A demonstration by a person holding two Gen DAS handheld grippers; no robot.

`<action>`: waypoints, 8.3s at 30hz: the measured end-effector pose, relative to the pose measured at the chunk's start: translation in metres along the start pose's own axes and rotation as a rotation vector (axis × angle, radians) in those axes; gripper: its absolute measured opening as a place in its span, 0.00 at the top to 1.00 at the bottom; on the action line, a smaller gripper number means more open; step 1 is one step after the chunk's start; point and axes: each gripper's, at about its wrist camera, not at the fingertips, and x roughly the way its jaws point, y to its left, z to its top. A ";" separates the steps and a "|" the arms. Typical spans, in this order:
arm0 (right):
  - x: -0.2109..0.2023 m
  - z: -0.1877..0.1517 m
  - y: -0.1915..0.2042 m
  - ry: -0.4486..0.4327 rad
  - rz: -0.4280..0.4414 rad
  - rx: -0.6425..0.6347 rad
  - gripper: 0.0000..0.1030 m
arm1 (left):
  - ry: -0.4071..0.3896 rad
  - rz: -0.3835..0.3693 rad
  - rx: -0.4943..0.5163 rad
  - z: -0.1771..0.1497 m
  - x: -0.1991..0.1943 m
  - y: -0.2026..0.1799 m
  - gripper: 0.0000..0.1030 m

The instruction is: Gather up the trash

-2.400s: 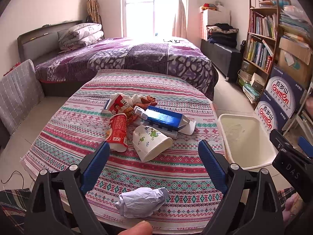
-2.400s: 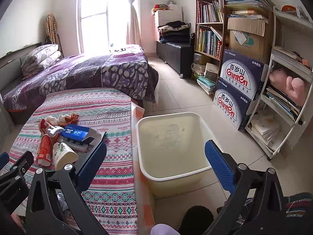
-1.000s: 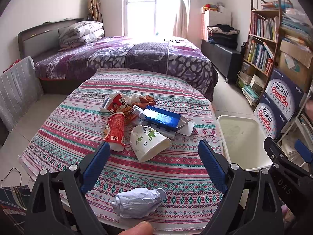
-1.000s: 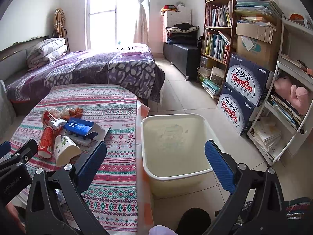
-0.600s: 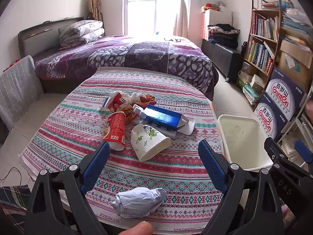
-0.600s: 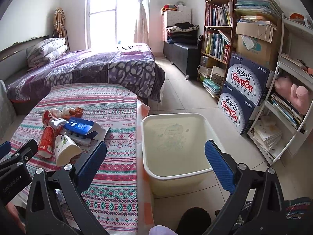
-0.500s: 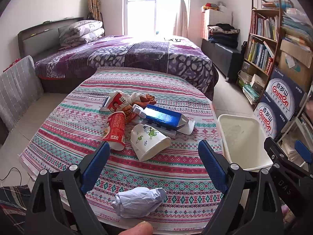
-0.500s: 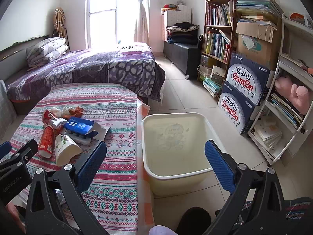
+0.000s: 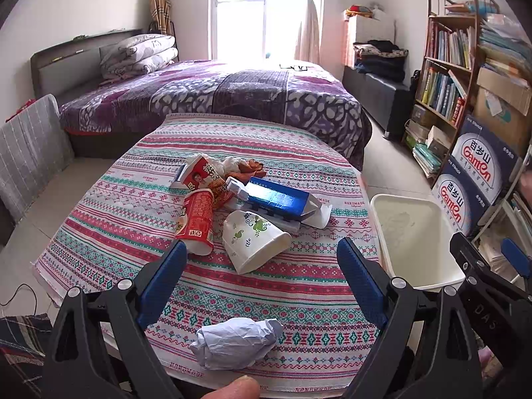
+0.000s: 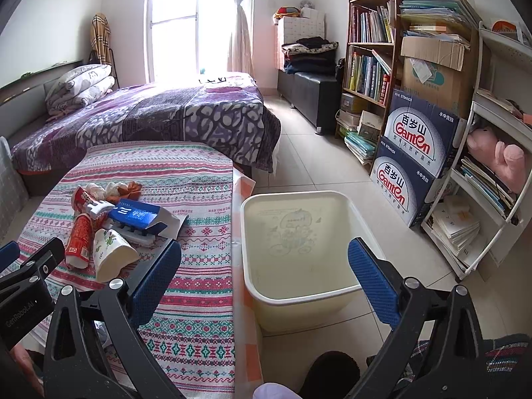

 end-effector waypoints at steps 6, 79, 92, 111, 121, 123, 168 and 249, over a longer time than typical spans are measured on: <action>0.000 0.000 0.000 0.001 0.000 0.000 0.07 | 0.000 0.001 -0.001 0.000 0.000 0.000 0.14; 0.213 0.043 0.227 0.517 0.421 -0.613 0.07 | 0.828 -0.001 -0.180 0.034 0.223 0.122 0.38; 0.205 0.071 0.206 0.460 0.404 -0.425 0.58 | 0.678 -0.017 -0.212 0.072 0.202 0.135 0.51; 0.238 0.065 0.193 0.516 0.374 -0.282 0.46 | 0.611 -0.024 -0.211 0.070 0.190 0.139 0.51; 0.205 0.105 0.163 0.311 0.338 -0.168 0.56 | 0.397 0.011 -0.192 0.098 0.161 0.123 0.51; 0.200 0.111 0.156 0.284 0.342 -0.139 0.58 | 0.354 0.022 -0.190 0.103 0.155 0.119 0.51; 0.145 0.125 0.003 0.182 0.215 0.054 0.78 | 0.180 -0.096 -0.015 0.106 0.127 -0.020 0.51; 0.158 0.085 0.026 0.465 0.171 -0.131 0.07 | 0.773 -0.314 0.582 -0.036 0.106 -0.001 0.18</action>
